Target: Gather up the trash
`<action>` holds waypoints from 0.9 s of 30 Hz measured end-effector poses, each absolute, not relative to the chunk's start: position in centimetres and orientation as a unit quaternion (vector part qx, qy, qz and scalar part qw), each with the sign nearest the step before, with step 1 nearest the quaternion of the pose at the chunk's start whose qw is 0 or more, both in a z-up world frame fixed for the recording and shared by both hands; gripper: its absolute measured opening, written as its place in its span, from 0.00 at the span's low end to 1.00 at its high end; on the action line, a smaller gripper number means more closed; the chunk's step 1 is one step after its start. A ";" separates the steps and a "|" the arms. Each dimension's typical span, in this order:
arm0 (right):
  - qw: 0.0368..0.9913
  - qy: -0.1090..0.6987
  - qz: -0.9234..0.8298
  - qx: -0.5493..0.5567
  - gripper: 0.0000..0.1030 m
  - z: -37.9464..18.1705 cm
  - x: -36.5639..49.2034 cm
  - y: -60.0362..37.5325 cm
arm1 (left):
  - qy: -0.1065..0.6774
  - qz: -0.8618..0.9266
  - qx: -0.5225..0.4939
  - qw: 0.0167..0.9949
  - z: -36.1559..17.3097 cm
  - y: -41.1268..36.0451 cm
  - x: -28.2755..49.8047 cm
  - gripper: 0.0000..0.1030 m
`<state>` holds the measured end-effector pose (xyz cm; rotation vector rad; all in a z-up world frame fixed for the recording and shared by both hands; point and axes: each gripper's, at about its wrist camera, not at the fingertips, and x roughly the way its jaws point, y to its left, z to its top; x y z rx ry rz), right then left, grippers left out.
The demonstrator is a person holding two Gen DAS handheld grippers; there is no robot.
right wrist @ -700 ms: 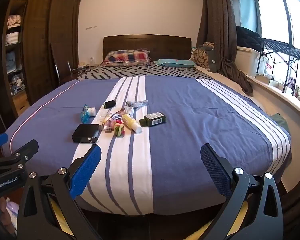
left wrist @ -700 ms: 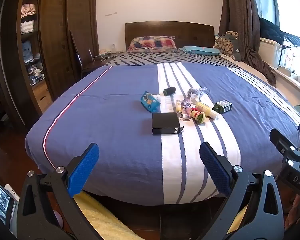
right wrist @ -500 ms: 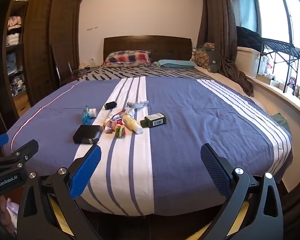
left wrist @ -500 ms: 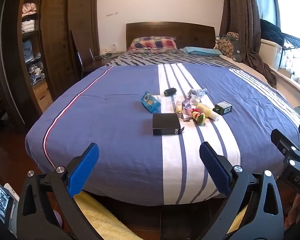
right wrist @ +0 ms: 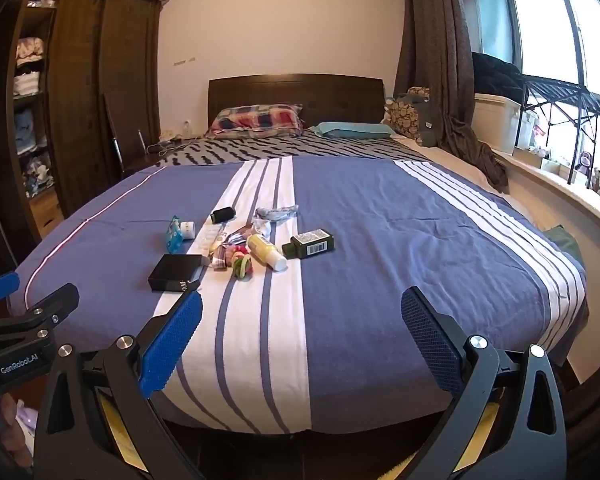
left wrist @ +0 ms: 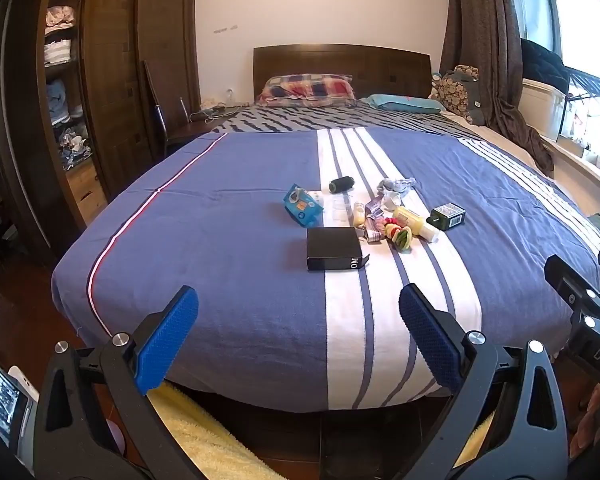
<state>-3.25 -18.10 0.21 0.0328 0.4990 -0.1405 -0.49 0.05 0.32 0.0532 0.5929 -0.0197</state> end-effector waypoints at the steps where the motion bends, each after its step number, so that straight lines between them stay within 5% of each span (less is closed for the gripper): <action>1: 0.967 0.246 -0.069 0.017 0.97 0.3 -3.2 -18.1 | 0.292 -0.010 0.026 0.956 0.3 0.1 -0.5 0.92; 27: 0.967 0.247 -0.064 0.016 0.97 0.8 -3.1 -17.3 | 0.291 -0.010 0.024 0.957 0.5 0.6 -0.1 0.92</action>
